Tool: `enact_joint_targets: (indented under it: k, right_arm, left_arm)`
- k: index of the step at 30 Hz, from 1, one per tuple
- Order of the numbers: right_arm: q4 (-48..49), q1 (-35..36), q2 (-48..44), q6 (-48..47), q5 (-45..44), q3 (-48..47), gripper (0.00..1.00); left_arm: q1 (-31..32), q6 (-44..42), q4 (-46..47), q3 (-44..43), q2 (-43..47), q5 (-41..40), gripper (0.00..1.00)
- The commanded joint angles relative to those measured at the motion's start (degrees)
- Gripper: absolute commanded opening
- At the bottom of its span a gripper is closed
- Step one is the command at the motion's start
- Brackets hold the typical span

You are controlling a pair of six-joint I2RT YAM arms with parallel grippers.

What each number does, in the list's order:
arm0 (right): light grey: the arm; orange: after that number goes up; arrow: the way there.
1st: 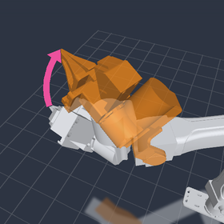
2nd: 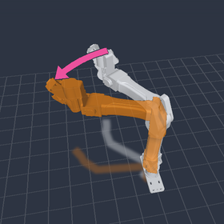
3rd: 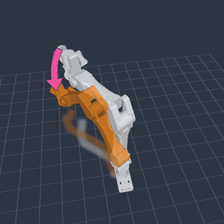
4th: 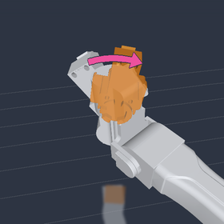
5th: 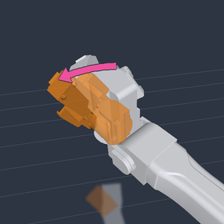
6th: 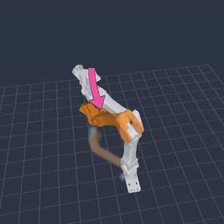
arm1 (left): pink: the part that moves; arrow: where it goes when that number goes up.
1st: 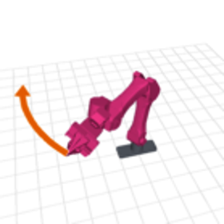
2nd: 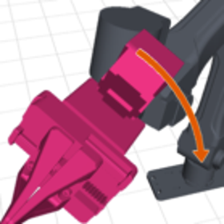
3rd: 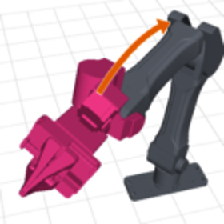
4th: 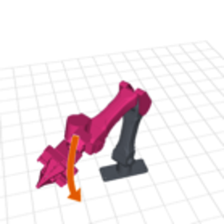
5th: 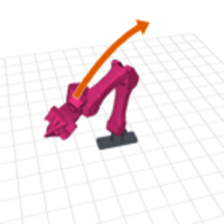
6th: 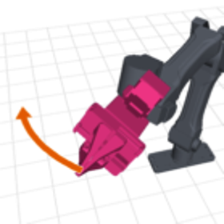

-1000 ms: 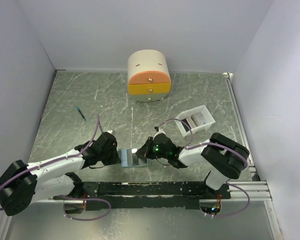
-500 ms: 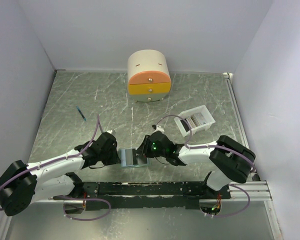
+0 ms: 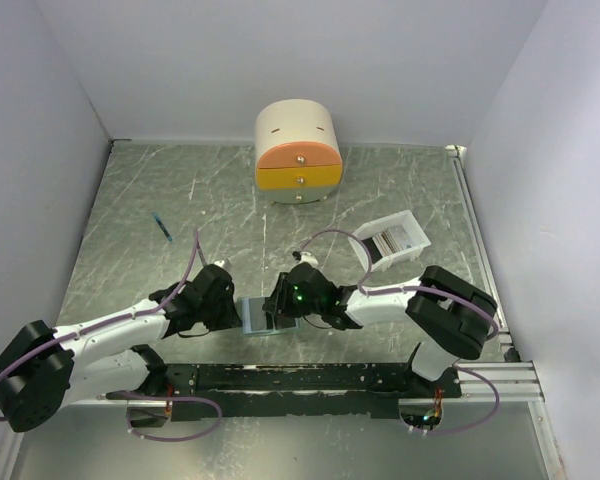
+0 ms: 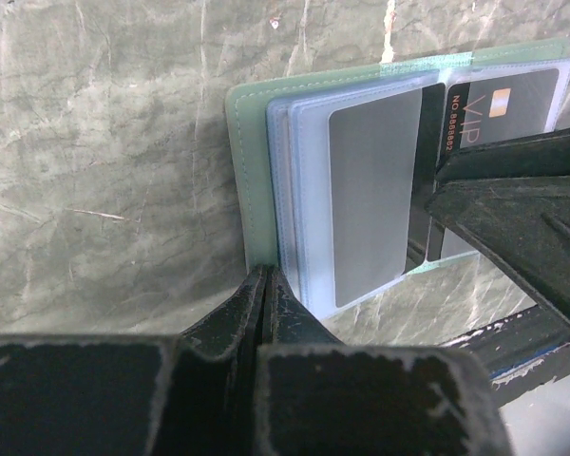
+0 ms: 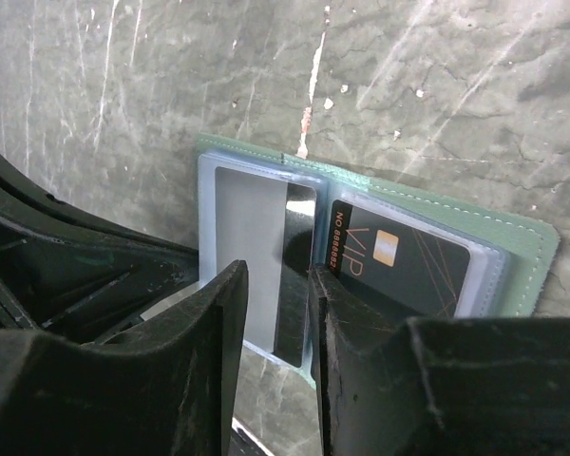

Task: Put the credit cards into the card holder
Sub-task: Insert the credit card into the card holder.

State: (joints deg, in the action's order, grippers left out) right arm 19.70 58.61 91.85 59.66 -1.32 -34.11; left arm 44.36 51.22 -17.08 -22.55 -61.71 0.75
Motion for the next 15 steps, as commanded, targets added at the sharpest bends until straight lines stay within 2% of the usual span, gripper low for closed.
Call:
enact_joint_targets:
  k: [1,15]
  right_arm:
    - [-1.2,0.8,1.4,-0.9,-0.8,-1.8,0.33]
    - [3.5,1.9,2.6,0.0,0.9,-1.9,0.34]
  left_arm:
    - [0.2,-0.1,0.9,1.0,0.2,1.7,0.08]
    - [0.2,0.0,1.3,1.2,0.3,1.8,0.08]
